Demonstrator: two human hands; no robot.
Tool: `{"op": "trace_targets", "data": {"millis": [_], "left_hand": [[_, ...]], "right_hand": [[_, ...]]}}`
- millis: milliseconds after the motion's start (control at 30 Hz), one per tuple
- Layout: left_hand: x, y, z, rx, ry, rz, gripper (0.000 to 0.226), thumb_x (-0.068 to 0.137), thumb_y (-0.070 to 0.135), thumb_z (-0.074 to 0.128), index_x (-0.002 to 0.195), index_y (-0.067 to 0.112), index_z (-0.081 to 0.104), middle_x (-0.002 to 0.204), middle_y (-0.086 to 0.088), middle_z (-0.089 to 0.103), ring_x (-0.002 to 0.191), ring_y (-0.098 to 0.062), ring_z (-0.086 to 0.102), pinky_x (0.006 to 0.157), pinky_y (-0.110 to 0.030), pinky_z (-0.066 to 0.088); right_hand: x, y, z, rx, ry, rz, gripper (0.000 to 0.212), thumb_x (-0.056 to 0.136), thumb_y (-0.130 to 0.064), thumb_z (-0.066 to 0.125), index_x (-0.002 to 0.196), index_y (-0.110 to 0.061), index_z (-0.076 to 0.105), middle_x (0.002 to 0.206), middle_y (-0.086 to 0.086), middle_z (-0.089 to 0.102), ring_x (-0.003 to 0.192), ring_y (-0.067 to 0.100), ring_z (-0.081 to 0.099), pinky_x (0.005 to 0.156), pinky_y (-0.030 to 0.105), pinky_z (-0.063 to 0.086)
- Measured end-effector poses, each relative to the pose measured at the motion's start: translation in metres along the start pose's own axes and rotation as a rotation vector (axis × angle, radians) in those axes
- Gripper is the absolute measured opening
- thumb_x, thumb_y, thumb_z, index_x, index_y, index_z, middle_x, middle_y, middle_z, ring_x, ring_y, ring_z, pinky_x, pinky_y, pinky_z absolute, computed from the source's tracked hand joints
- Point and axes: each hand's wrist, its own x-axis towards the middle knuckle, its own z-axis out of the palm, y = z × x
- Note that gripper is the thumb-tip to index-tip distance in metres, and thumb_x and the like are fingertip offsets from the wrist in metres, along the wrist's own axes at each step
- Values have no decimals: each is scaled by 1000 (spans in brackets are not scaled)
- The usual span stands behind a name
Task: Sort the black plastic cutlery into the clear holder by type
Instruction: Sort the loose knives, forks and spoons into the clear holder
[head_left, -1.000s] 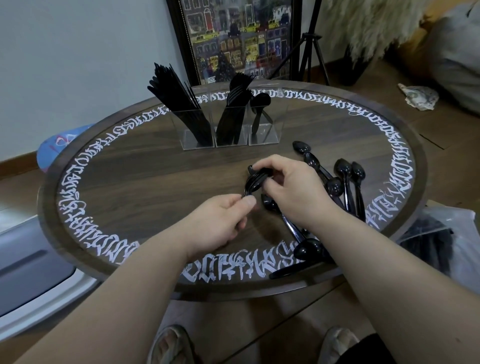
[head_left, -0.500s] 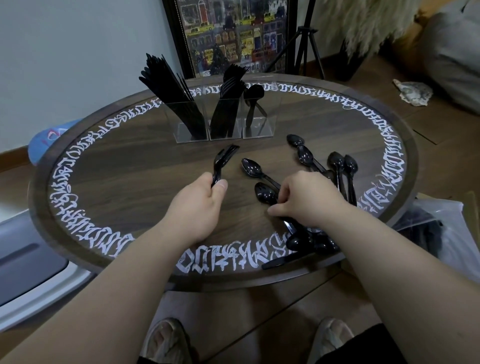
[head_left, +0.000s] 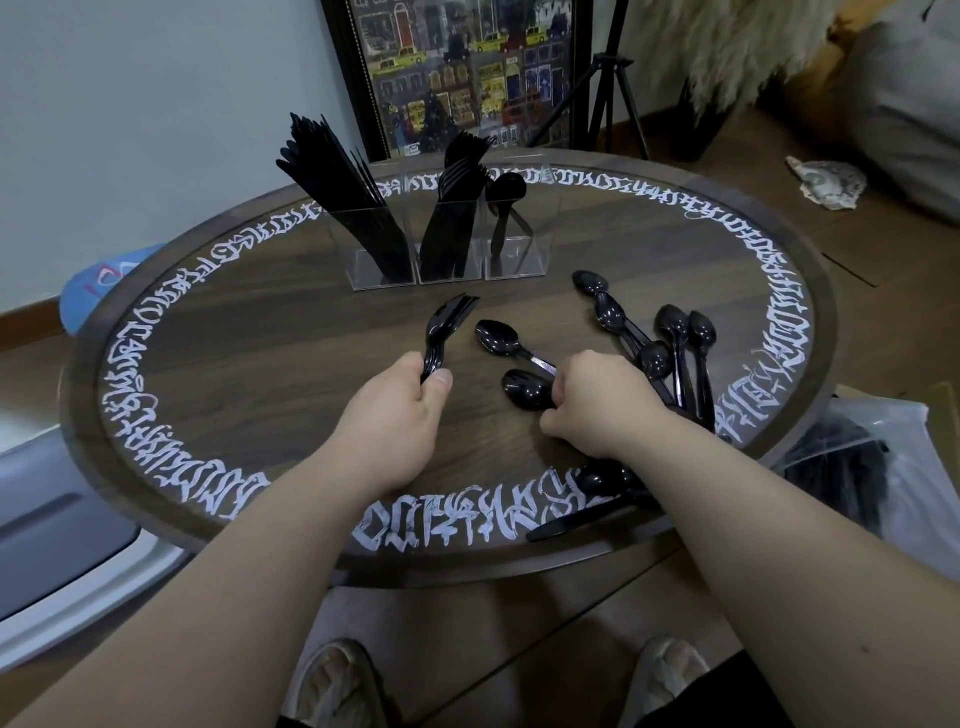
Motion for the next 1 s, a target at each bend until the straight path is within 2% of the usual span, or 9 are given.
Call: {"op": "trace_targets", "data": {"millis": [100,200,300,333,400,533,700,867,1000], "left_hand": [[1,-2,-1,4,15,3,26,101,34,36,85,17,47,77,-5,55,72,-20,53,66,-36,41],[3,-2,-1,-8,29,5,26,102,34,36,85,17,45,75,-3,54,70,-19,50,66,-36,40],[2,0,1,-2,28,24,23,102,35,35,91,17,47,76,-3,55,72,-20,53,67,-37,42],[2,1,1,13,24,33,23,102,35,35,94,17,48,77,-3,56,72,-21,54,67,-38,43],[0,4,3,59,14,47,24,101,36,35,102,17,49,80,-3,58,74,-20,56,68,-37,43],[-3,7,6,135,-12,102,25,97,42,43,107,19,50,91,2,59,85,-17,57,76,-38,47],[-4,9,12,199,-62,162,25,94,43,50,104,20,47,91,4,56,84,-16,56,73,-36,46],[-1,6,11,291,-80,158,18,100,36,40,99,18,44,81,3,55,78,-20,56,67,-36,41],[1,2,8,320,-73,146,17,102,33,36,103,19,45,80,1,57,74,-19,55,68,-39,46]], "right_hand": [[-2,-2,-3,28,5,-58,13,77,-24,67,83,-14,61,87,2,63,89,24,59,72,30,49],[-2,-3,-6,158,98,-103,9,79,-22,69,82,-20,60,88,-1,64,91,21,60,78,29,49],[2,-4,-7,470,160,-69,11,80,-16,71,87,-17,63,76,-3,67,72,15,64,73,32,52],[2,-5,-8,614,146,-42,10,80,-13,71,84,-15,63,69,-2,67,64,14,64,69,33,55],[2,-7,-10,886,87,22,14,81,-6,71,75,-12,61,61,3,64,55,14,64,57,29,55],[-2,-17,-14,1261,-101,115,15,82,1,69,75,-6,58,62,5,65,52,11,63,49,19,52],[-5,-24,-13,1400,-251,123,6,82,0,67,83,-5,65,71,6,70,56,10,65,48,17,51],[-5,-20,-15,1419,-344,91,7,85,0,63,87,-5,67,77,7,71,65,13,67,56,20,55],[-3,-17,-20,1499,-265,144,10,91,-4,55,87,-4,64,85,9,69,76,19,67,64,26,56]]}}
